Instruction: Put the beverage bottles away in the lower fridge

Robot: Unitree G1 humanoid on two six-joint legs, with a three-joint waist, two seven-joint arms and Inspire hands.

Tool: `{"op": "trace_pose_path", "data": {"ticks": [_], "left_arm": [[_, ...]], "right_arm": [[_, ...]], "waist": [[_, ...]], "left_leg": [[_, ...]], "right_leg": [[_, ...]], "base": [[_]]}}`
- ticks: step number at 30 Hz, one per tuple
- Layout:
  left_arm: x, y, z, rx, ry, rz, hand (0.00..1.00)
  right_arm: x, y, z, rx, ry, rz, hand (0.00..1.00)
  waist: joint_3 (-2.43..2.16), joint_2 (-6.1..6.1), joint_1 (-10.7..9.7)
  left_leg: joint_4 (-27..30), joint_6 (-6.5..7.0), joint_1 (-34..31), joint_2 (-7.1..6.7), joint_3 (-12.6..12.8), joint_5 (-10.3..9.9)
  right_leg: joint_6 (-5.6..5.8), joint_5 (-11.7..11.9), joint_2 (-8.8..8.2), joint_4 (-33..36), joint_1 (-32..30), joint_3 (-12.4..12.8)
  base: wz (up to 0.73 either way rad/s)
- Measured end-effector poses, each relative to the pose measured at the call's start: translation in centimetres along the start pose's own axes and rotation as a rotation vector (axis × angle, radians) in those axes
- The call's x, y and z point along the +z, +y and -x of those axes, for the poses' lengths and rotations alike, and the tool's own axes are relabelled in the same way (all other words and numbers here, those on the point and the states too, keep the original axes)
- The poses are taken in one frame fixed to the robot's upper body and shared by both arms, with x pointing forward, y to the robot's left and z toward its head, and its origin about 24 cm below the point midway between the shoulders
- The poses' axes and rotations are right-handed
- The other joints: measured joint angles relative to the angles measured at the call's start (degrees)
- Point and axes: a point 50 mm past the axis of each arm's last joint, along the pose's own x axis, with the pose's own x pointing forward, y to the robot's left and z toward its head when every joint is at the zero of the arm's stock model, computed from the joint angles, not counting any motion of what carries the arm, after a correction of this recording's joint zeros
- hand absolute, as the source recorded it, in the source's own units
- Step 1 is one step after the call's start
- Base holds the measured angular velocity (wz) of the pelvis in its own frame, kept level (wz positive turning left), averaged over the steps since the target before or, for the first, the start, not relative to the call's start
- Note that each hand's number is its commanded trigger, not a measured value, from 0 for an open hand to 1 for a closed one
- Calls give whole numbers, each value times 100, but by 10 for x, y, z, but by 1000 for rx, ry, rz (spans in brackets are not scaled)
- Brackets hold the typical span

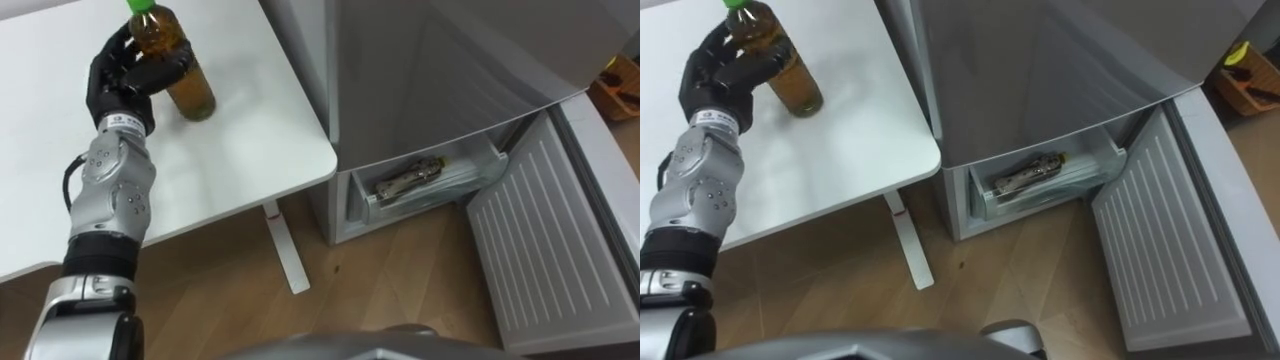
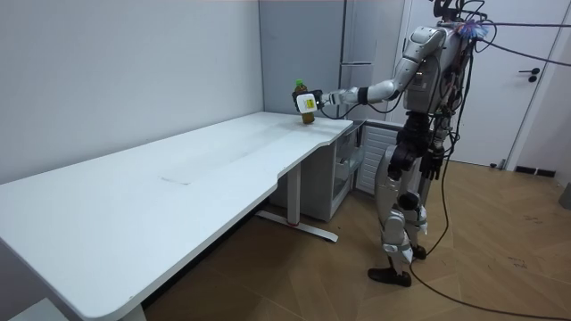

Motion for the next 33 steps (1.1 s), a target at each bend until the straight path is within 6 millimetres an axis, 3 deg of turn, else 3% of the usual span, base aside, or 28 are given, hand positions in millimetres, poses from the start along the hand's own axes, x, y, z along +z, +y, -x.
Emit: {"op": "trace_pose_path", "data": {"ticks": [20,29,33], "left_arm": [[-2,0,0,0,41,13,100],[-3,-3,0,-13,39,2,100],[-5,-12,1,-52,42,-33,100]], "right_arm": [[9,1,0,13,-24,14,0],[20,3,0,14,-51,59,0],[37,4,1,11,-124,67,0]], "waist": [[-4,61,-11],[-23,89,9],[-26,93,63]], "left_leg": [[7,-1,-35,-5,-41,1],[70,0,-148,-5,-112,1],[127,2,-240,-5,-158,2]], "right_leg": [[-1,1,-5,-16,1,1],[-1,1,-8,-1,-61,-56],[-1,1,-10,-7,-96,-62]], "base": [[0],[2],[5]]}}
